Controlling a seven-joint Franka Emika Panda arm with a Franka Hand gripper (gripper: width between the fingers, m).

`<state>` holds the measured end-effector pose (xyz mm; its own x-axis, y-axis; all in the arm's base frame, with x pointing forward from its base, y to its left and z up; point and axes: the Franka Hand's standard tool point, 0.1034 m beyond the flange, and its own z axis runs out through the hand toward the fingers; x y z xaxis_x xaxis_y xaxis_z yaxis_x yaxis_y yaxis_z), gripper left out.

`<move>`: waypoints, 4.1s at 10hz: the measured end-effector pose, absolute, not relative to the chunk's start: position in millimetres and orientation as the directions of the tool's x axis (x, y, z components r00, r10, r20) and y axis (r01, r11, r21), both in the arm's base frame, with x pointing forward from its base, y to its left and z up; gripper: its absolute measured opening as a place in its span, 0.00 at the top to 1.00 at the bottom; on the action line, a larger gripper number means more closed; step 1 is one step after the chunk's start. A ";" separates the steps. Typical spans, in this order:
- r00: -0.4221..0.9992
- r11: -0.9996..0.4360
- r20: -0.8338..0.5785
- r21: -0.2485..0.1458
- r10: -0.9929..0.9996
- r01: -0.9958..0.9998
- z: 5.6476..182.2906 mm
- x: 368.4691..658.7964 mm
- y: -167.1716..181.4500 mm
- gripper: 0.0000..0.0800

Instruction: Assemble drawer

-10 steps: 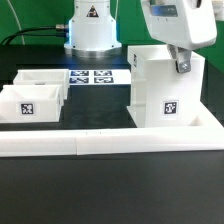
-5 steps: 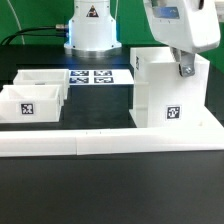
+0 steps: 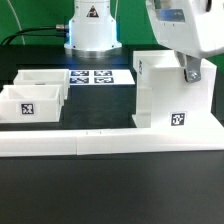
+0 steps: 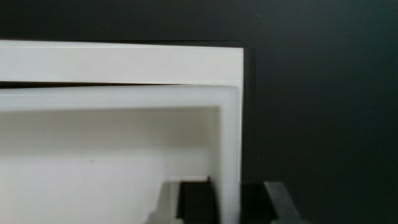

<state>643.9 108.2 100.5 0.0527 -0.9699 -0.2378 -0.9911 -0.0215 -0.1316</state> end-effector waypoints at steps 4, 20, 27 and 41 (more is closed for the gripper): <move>0.062 -0.031 -0.237 -0.132 -0.970 -0.991 100.1 643.0 109.2 0.67; 0.834 -0.806 -0.042 -0.235 -0.550 -0.543 134.1 593.4 85.9 0.19; 0.964 -0.944 0.013 -0.207 -0.265 -0.257 130.8 567.8 37.5 0.19; 0.970 -0.970 0.068 -0.086 -0.233 -0.227 80.8 498.5 -48.6 0.19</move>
Offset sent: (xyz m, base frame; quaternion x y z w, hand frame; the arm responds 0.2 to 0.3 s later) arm 0.0000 0.0000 0.0000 0.0000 0.0000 0.0000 1.0000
